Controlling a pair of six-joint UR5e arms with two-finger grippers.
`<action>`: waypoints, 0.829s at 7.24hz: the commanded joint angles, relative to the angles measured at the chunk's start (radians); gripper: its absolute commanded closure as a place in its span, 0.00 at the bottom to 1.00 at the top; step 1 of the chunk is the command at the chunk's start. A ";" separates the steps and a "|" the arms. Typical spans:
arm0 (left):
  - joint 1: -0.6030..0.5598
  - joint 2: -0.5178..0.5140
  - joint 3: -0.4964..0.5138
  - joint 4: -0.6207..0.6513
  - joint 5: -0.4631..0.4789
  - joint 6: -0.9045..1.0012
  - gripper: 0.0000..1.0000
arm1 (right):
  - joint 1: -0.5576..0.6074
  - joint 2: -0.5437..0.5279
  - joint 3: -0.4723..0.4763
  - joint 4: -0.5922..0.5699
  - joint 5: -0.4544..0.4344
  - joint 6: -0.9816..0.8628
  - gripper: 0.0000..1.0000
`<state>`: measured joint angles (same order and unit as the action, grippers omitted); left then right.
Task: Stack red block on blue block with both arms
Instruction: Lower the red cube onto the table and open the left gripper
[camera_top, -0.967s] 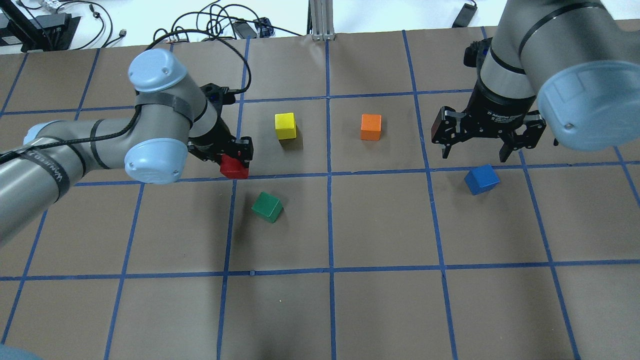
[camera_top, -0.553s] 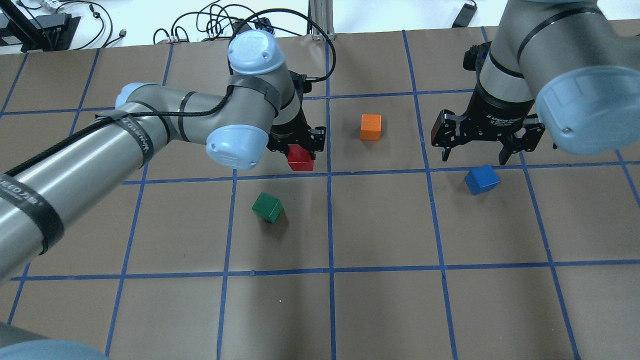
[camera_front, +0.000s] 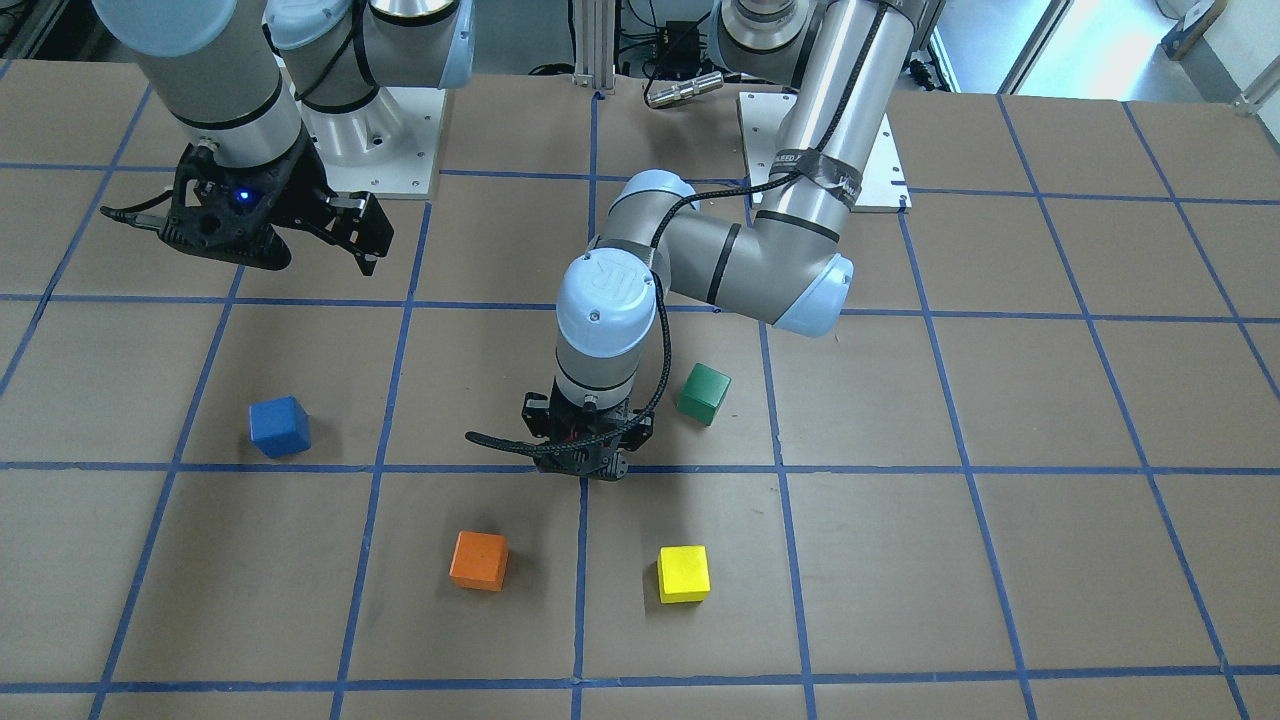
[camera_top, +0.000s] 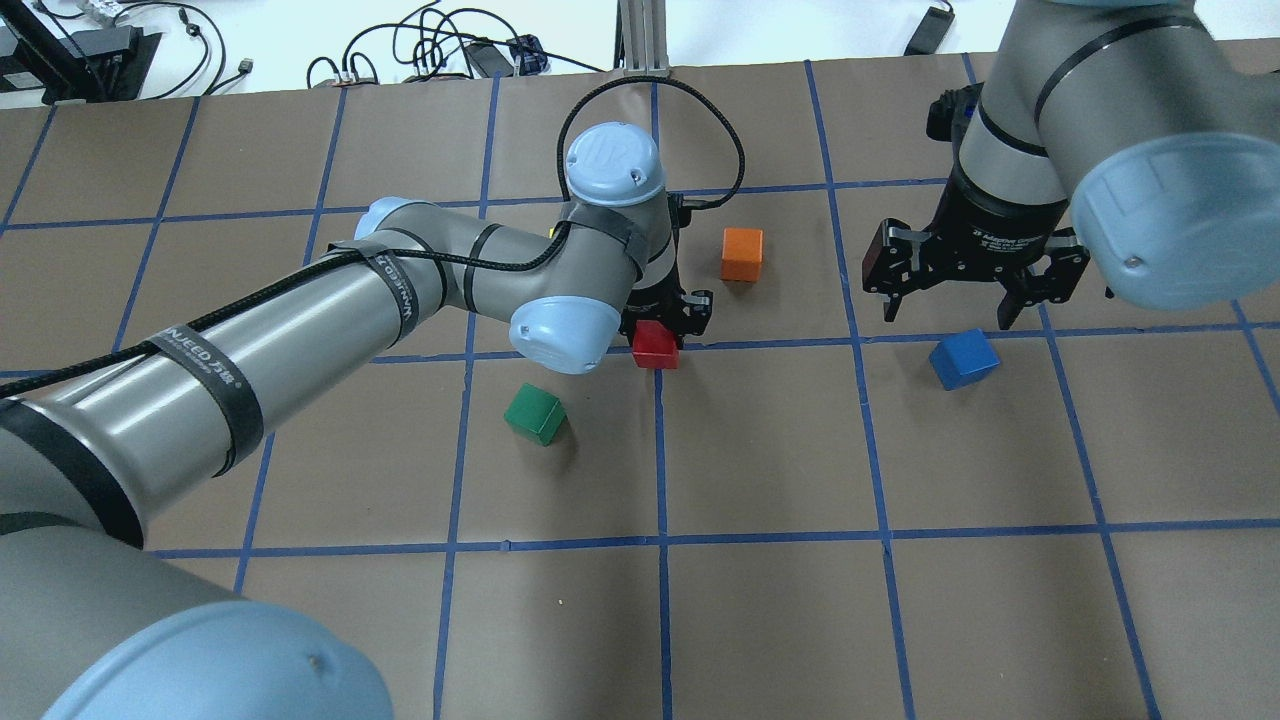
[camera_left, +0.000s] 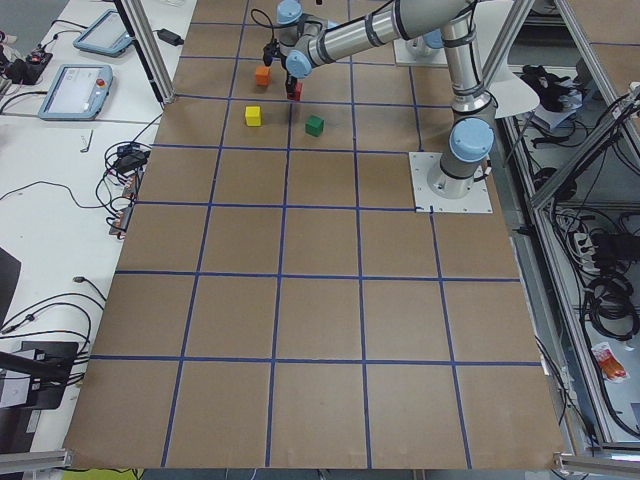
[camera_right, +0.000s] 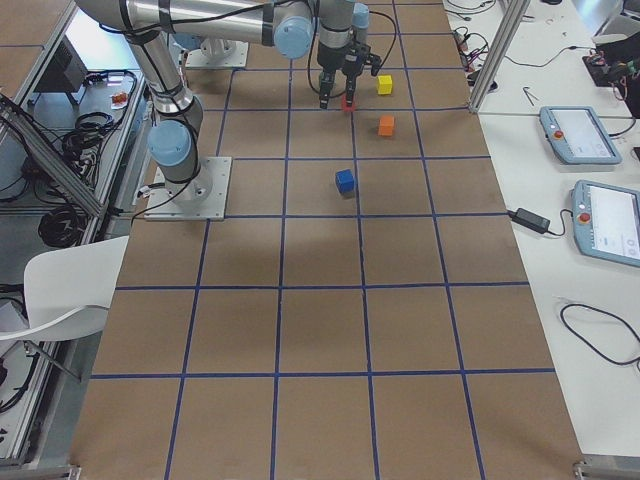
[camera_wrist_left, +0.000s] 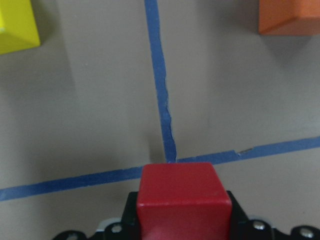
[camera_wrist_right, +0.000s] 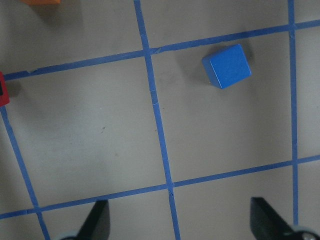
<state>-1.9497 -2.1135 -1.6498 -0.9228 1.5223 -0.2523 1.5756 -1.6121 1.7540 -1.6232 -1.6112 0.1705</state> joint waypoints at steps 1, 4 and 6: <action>0.008 0.010 0.007 0.025 0.076 0.002 0.00 | 0.001 0.000 0.001 -0.001 0.001 0.001 0.00; 0.106 0.126 0.013 -0.058 0.003 0.011 0.00 | 0.003 0.001 -0.001 -0.045 -0.022 -0.002 0.00; 0.234 0.254 0.094 -0.336 0.004 0.191 0.00 | 0.003 0.008 0.001 -0.078 -0.035 -0.017 0.00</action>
<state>-1.7970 -1.9410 -1.6056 -1.0854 1.5298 -0.1764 1.5781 -1.6083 1.7542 -1.6856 -1.6384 0.1615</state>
